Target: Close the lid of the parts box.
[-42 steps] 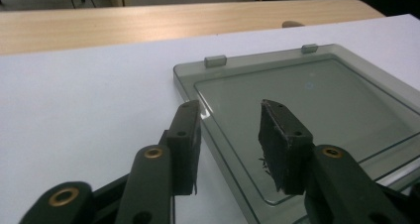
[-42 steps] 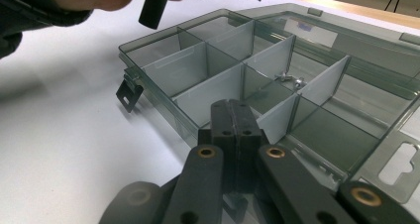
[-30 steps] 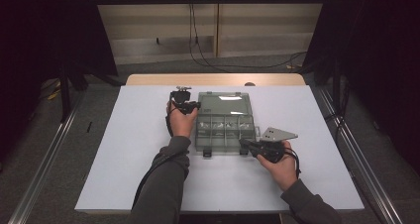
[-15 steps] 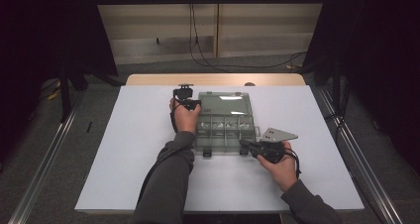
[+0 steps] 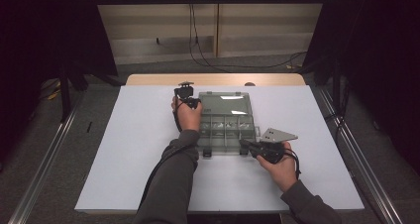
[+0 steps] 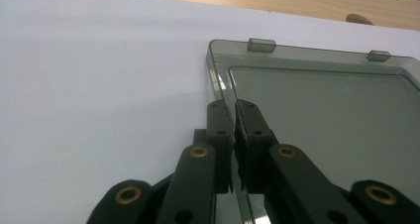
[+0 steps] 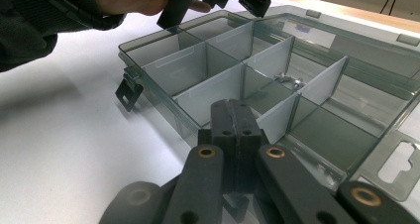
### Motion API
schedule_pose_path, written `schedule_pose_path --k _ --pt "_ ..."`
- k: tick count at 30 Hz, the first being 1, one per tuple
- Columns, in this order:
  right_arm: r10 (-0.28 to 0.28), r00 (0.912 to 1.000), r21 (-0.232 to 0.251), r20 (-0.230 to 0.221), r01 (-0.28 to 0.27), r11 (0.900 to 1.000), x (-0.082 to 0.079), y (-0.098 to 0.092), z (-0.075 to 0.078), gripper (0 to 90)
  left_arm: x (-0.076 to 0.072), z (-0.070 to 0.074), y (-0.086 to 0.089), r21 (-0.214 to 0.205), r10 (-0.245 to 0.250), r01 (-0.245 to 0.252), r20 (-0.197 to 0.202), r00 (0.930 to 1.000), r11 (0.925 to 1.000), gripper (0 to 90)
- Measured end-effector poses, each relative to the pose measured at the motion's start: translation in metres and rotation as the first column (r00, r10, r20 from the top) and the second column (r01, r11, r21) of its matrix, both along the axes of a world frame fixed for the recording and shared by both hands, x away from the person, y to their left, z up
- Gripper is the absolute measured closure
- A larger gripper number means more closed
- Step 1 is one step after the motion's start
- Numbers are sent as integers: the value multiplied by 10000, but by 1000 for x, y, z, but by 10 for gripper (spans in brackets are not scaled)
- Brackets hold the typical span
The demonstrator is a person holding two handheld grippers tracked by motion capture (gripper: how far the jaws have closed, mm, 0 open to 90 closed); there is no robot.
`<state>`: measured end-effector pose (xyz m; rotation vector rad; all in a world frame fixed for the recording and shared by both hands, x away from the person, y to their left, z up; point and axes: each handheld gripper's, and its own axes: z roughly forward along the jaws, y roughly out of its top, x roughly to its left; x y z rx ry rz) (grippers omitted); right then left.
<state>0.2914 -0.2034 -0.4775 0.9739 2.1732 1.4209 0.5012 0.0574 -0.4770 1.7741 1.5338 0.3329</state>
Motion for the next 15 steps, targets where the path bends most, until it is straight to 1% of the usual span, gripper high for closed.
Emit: schedule_pose_path --k 2,3,4,5,6,7,8,9,10,12,14,15 --pt "20 10000 47 -16 -20 10000 0 0 0 900 1 -2 2 -160 -75 76 26 10000 9998 850" --pt "42 10000 50 -7 -42 10000 0 0 0 900 2 -3 2 -158 -72 74 116 9999 9998 847" --pt "-12 10000 14 4 12 10000 0 0 0 900 3 -4 0 -246 23 -18 191 9998 9997 846" --pt "-19 10000 11 13 19 10000 0 0 0 900 4 -5 -1 -162 47 -42 312 9995 9999 843" --pt "-15 10000 25 15 15 10000 0 0 0 900 4 -5 -1 -62 83 -81 319 9995 9999 842" --pt "-17 10000 53 -7 17 10000 0 0 0 900 5 -5 -1 -48 160 -159 282 9995 9999 842" --pt "-40 10000 49 6 40 10000 -1 0 -1 900 6 -6 -1 -251 245 -238 271 9993 9994 843" --pt "-54 10000 44 9 54 10000 -1 0 -1 900 6 -5 -1 -182 231 -228 184 9996 9996 850" --pt "-40 10000 17 19 40 10000 -1 0 0 900 6 -5 -2 -222 345 -341 190 9992 9992 857" --pt "-70 10000 -13 24 70 10000 -1 0 0 900 6 -4 -5 -55 452 -450 217 9987 9990 867" --pt "-66 10000 33 12 66 10000 -1 0 -1 900 6 -2 -6 100 539 -541 123 9985 9985 878" --pt "-72 10000 30 8 72 10000 -1 0 -1 900 6 -2 -6 330 480 -484 129 9988 9983 882"
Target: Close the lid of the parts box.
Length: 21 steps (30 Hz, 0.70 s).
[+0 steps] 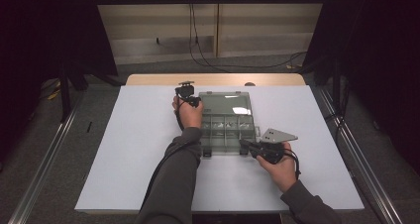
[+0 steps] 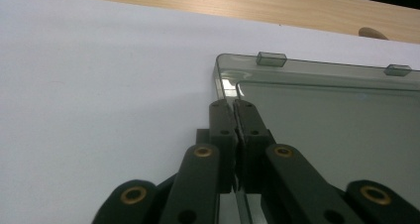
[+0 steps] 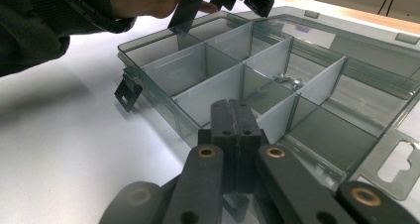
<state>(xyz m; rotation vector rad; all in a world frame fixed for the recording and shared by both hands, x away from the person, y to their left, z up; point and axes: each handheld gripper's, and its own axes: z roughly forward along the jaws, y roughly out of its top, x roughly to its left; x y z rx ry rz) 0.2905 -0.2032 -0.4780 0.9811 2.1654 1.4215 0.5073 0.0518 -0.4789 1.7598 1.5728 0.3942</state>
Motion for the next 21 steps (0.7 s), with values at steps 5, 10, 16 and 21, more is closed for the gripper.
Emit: schedule_pose_path --k 5,10,16,21 --pt "-42 10000 -19 29 42 10000 0 0 0 900 -2 2 1 -150 63 -59 206 9998 9999 890" --pt "-25 10000 12 86 25 10000 1 0 -1 900 -4 12 3 -336 43 -25 556 9984 9994 895" --pt "-64 10000 131 71 63 9999 1 -1 -2 900 -11 25 7 -657 -39 114 1132 9936 9978 894" --pt "-137 9999 93 84 136 9999 1 0 -2 900 -18 36 9 -520 -257 334 1432 9894 9981 894"
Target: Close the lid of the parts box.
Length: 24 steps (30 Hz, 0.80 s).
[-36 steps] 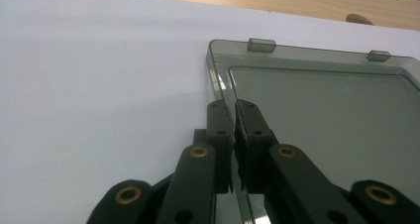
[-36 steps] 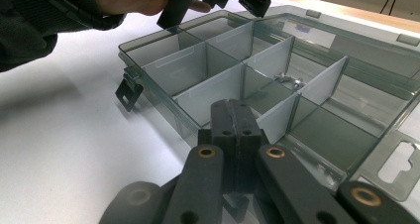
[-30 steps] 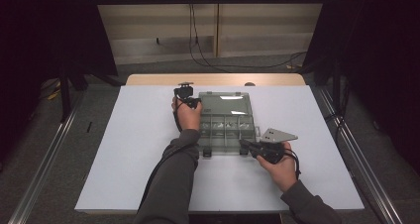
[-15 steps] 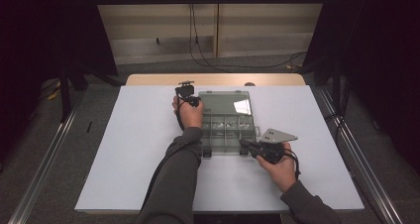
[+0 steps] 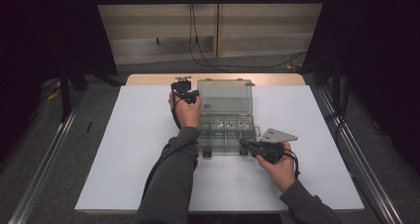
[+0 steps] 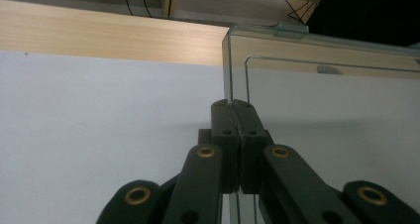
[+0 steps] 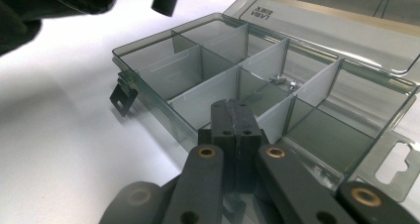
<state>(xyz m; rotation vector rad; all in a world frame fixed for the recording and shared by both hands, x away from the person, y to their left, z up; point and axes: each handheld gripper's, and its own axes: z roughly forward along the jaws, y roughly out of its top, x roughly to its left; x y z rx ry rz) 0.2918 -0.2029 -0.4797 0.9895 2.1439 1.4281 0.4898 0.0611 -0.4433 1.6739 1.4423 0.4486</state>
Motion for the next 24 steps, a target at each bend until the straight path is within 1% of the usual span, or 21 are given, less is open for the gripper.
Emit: schedule_pose_path --k 1,2,5,7,8,10,12,13,14,15,16,19,20,23,24 --pt "-18 10000 -1 37 18 10000 0 0 0 900 -2 3 0 82 -32 32 -6 10000 10000 895" --pt "-13 10000 20 46 13 10000 1 0 -1 900 -3 4 0 104 -60 58 140 9999 9999 896" --pt "-70 9999 2 72 70 10000 1 0 -1 900 -8 8 2 192 -188 183 275 9994 9996 897" --pt "-87 10000 -15 46 87 10000 1 1 0 900 -11 11 3 167 -296 290 370 9989 9994 897" --pt "-48 9999 -48 118 49 10000 1 1 0 900 -13 13 3 210 -331 323 405 9986 9993 897" --pt "-99 9999 -62 59 99 9999 1 1 0 900 -16 15 3 265 -392 379 508 9979 9989 898" --pt "-111 9999 -65 75 111 9999 1 2 0 900 -19 17 4 240 -392 378 635 9972 9990 899" --pt "-35 9999 -75 104 36 10000 1 3 -1 900 -21 18 4 376 -439 415 672 9968 9984 900" --pt "-28 10000 -95 65 29 10000 1 6 -1 900 -22 19 4 402 -417 390 706 9966 9984 900" --pt "5 10000 -146 98 -3 9999 0 8 -1 900 -24 20 6 375 -535 508 743 9958 9980 900" --pt "-55 9999 -231 134 58 9997 0 10 -1 900 -25 21 6 341 -530 505 762 9957 9981 900" --pt "-88 9999 -153 67 89 9998 2 11 -2 900 -29 23 7 318 -598 572 876 9944 9979 900" --pt "-63 10000 -110 26 63 9999 2 11 -2 900 -31 23 8 447 -649 610 910 9937 9971 900" --pt "-115 9999 -182 43 115 9998 3 13 -2 900 -35 24 9 516 -743 694 1006 9922 9963 900" --pt "-133 9999 -178 35 134 9998 3 13 -2 900 -36 25 9 428 -728 687 1042 9919 9967 900"
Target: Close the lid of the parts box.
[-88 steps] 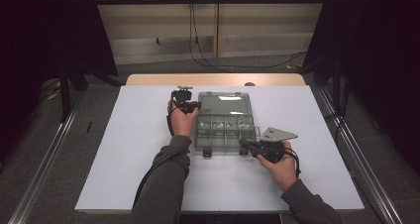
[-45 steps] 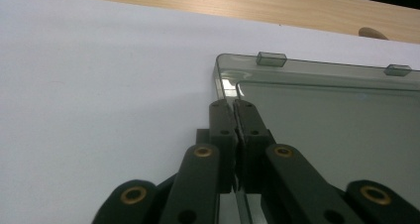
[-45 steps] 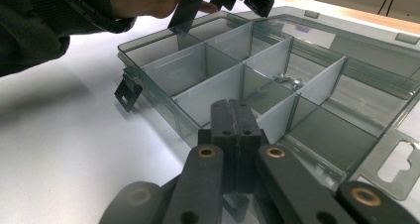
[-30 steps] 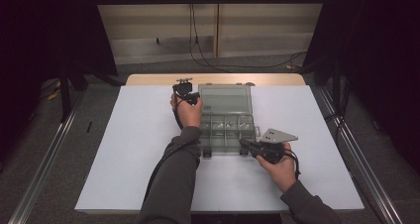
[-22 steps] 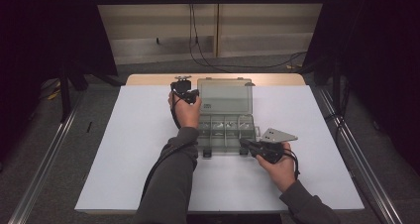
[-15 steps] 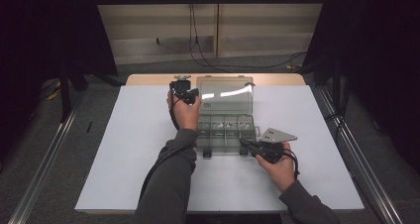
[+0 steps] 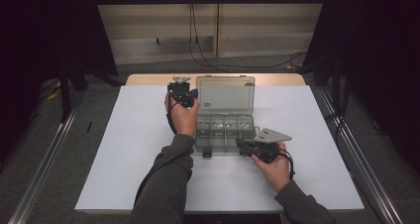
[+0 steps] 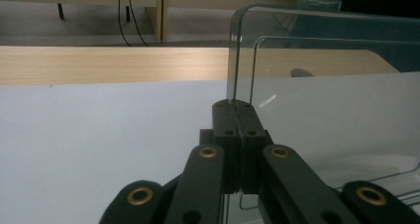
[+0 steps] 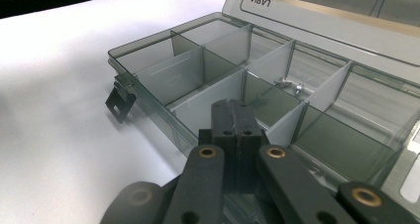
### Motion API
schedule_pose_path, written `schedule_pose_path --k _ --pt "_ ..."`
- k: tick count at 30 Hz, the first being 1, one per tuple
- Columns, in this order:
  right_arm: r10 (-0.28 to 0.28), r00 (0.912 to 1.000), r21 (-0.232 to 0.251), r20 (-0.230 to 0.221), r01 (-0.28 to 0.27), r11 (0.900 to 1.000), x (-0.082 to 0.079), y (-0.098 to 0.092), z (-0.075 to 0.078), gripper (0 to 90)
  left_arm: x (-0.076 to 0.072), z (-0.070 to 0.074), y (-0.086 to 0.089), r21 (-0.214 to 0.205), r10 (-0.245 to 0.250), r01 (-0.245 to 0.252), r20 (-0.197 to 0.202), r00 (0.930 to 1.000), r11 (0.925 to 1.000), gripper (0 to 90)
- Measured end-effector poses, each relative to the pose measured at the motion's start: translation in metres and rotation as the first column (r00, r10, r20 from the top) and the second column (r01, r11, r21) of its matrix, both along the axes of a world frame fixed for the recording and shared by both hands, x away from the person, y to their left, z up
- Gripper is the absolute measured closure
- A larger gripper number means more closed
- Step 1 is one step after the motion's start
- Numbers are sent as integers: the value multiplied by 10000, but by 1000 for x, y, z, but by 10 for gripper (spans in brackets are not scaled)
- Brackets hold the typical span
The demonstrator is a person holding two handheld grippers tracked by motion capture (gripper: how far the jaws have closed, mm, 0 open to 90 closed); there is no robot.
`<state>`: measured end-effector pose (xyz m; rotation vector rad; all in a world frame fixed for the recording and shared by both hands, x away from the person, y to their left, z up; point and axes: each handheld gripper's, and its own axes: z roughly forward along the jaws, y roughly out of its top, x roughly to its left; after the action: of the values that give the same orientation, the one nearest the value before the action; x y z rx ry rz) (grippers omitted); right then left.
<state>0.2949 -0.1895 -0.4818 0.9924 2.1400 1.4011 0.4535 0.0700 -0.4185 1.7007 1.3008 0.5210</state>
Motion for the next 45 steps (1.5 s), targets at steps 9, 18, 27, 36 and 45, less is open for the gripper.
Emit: schedule_pose_path --k 9,18,27,36,45 --pt "-75 10000 -39 -22 75 10000 1 2 -1 900 -13 2 2 30 -92 91 352 9993 10000 900" --pt "-127 9999 -119 23 127 9998 2 4 -1 900 -24 3 4 23 -151 150 566 9983 9999 900" --pt "-23 9999 -147 120 25 9999 3 3 -1 900 -35 3 5 89 -136 129 797 9967 9999 900" --pt "-35 9999 -195 111 37 9998 3 1 1 900 -47 1 5 -59 -18 24 1029 9947 10000 900" --pt "-134 9999 -145 107 136 9998 4 -6 7 900 -54 1 7 17 -163 162 1129 9935 9999 900"
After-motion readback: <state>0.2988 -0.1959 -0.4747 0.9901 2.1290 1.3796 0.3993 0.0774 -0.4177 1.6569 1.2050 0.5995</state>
